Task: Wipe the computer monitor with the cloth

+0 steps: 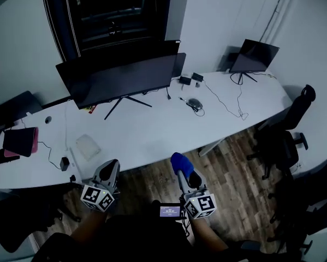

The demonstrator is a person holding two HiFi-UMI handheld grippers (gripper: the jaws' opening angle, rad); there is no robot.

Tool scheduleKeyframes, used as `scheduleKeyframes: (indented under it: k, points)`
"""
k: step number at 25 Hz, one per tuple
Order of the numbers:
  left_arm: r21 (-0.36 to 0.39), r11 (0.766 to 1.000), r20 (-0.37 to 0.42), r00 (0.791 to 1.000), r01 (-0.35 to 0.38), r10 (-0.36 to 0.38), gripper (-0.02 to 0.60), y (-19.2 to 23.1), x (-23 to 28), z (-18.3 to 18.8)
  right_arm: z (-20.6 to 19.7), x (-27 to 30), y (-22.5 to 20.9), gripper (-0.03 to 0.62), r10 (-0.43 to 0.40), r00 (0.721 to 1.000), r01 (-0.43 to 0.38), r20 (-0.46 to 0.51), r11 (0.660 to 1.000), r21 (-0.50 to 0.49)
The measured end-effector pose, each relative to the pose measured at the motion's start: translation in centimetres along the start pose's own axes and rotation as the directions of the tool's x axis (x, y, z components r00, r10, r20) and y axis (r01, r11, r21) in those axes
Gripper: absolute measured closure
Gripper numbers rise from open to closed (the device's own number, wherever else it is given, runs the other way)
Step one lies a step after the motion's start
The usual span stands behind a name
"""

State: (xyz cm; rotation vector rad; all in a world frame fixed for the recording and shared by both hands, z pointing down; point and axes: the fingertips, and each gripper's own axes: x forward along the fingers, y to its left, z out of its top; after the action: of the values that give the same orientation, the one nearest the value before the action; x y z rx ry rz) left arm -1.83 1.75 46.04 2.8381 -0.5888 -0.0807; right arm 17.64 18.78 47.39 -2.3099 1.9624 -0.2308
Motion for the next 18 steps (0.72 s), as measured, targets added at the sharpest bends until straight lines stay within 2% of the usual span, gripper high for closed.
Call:
scheduleKeyframes:
  k: [4, 8, 18]
  points:
    - [0.005, 0.995, 0.049, 0.994, -0.098, 0.098, 0.589, 1.1, 2.4, 1.0, 1.2, 3.6, -2.7, 0.453, 0.077, 0.997, -0.077, 0.005, 0.996, -0.038]
    - [0.028, 0.984, 0.07, 0.982, -0.176, 0.174, 0.588, 2.8, 3.2, 2.2, 1.9, 7.7, -3.6, 0.453, 0.159, 0.987, -0.159, 0.01, 0.987, -0.029]
    - [0.051, 0.944, 0.132, 0.939, -0.327, 0.318, 0.589, 11.3, 2.8, 6.4, 6.1, 19.4, 1.0, 0.453, 0.319, 0.946, -0.315, 0.05, 0.946, -0.077]
